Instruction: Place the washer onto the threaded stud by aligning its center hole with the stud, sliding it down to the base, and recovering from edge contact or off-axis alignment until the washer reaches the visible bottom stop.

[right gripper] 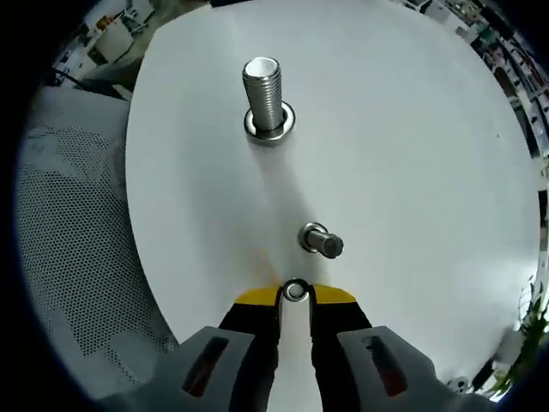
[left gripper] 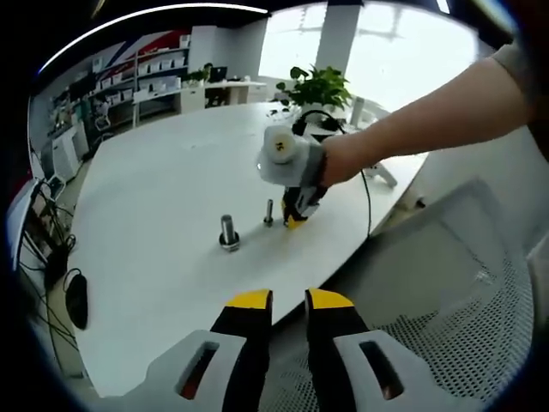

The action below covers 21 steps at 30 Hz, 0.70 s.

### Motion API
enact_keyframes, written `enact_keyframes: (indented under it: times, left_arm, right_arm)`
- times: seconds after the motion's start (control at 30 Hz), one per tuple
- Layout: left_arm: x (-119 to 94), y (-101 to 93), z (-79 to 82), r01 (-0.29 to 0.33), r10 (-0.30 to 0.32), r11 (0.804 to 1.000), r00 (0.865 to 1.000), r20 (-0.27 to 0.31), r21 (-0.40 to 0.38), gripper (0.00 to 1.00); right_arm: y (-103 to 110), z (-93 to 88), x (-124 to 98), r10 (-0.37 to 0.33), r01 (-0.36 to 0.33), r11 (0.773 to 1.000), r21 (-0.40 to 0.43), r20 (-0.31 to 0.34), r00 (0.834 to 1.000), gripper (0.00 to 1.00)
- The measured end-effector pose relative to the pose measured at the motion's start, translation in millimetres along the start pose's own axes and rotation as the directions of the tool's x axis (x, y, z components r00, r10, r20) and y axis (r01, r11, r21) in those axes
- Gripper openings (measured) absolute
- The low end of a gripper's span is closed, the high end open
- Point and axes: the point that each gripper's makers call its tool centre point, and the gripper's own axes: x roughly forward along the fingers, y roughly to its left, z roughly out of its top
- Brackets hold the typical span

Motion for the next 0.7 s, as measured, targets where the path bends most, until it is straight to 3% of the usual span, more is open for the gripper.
enact_keyframes:
  times: [0.17, 0.23, 0.43, 0.53, 0.7]
  left_arm:
    - [-1, 1.8, -0.4, -0.01, 0.01, 1.0, 1.0, 0.002, -0.007, 0.13]
    - [-1, 2.4, 0.4, -0.012, 0.012, 1.0, 1.0, 0.007, -0.009, 0.13]
    - [-1, 2.3, 1.4, -0.011, 0.011, 1.0, 1.0, 0.01, -0.007, 0.13]
    - [-1, 1.5, 1.2, -0.009, 0.009, 1.0, 1.0, 0.007, -0.002, 0.13]
    - [-1, 2.6, 2.8, -0.013, 0.013, 1.0, 1.0, 0.017, -0.007, 0.13]
  right_arm:
    - [0, 0.0, -2, -0.006, 0.004, 1.0, 0.029, 0.098, 0.995, 0.14]
    - [-2, -0.7, -1, -0.012, 0.0, 0.996, 0.092, 0.136, 0.991, 0.14]
    - [-4, -1.7, -9, -0.032, 0.0, 0.986, 0.164, 0.19, 0.981, 0.13]
    - [-9, 5.9, -23, -0.039, -0.013, 0.978, 0.209, 0.239, 0.97, 0.13]
    - [-15, 13.6, -46, -0.055, -0.004, 0.976, 0.217, 0.261, 0.964, 0.13]
